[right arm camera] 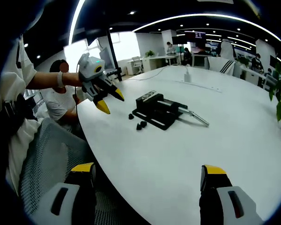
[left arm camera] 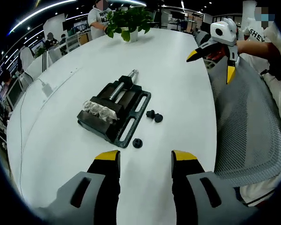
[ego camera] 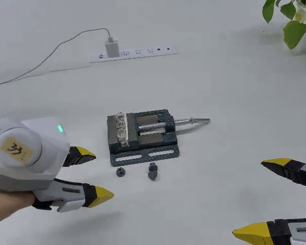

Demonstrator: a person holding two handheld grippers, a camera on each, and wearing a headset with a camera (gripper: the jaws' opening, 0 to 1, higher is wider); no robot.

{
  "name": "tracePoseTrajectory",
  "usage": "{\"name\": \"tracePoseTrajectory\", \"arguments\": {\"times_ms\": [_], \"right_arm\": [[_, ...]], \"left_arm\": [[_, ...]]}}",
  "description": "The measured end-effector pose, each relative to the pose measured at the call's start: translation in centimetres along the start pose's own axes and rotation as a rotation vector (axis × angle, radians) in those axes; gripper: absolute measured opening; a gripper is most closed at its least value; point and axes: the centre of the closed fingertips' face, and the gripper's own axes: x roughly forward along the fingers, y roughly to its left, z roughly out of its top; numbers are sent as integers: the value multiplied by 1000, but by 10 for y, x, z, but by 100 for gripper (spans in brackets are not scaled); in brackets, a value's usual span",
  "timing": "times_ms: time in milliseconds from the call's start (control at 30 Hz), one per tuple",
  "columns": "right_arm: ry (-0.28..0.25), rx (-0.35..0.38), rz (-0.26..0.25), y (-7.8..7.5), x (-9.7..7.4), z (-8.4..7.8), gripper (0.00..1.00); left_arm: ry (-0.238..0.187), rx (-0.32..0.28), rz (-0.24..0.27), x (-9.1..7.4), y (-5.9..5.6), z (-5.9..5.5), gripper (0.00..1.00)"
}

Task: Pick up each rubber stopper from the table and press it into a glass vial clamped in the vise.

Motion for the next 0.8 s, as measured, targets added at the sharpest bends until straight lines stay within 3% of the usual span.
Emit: {"name": "tracePoseTrajectory", "arguments": {"times_ms": [133, 233, 533, 800], "right_arm": [[5, 2, 0, -1, 1, -3, 91], [9, 3, 2, 0, 2, -5, 91], [9, 22, -3, 1, 1, -11, 90], [12, 37, -4, 2, -2, -16, 88]], "left_arm": [[32, -1, -14, 8, 3, -1, 31], [60, 31, -15, 15, 5, -2, 24], [133, 68, -31, 32, 8, -6, 18], [160, 75, -41, 41, 10, -3, 13]]}}
